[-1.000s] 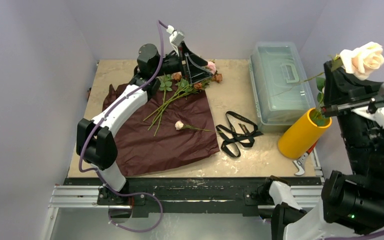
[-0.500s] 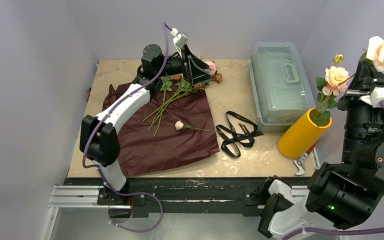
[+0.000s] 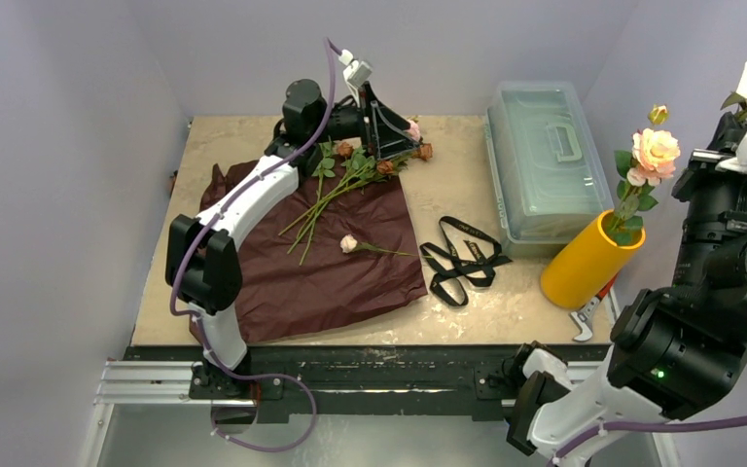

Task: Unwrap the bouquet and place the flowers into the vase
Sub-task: Insert the fake flower into the vase.

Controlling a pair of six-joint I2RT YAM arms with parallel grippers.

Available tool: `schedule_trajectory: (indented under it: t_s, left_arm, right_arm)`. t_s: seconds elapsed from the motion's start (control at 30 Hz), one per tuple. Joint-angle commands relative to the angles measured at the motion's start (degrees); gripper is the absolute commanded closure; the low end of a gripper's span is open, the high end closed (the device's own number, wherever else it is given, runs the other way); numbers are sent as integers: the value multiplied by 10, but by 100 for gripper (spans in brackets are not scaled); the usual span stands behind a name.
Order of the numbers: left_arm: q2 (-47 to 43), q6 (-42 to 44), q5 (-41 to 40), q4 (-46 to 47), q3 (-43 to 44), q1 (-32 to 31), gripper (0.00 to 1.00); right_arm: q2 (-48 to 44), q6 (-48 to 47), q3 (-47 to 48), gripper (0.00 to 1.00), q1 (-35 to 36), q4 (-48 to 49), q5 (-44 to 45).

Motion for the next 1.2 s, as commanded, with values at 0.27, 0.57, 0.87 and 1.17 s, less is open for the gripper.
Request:
schedule_trajectory:
  t_s: [0.27,0.57,0.87,1.17]
  left_arm:
    - [1,52,7,-39,28,3,0]
    - [19,41,7,-41,41,3,0]
    - [35,20,6,-29,61,3,0]
    - [28,31,5,-44,58,3,0]
  right_arm:
    - [10,-13,-86,100,-4,56,20]
    - [30,-12,-35,100,-4,54,14]
    - [35,-8,-17,100,-4,43,18]
    - [-3,-10,-121,100,-4,71,19]
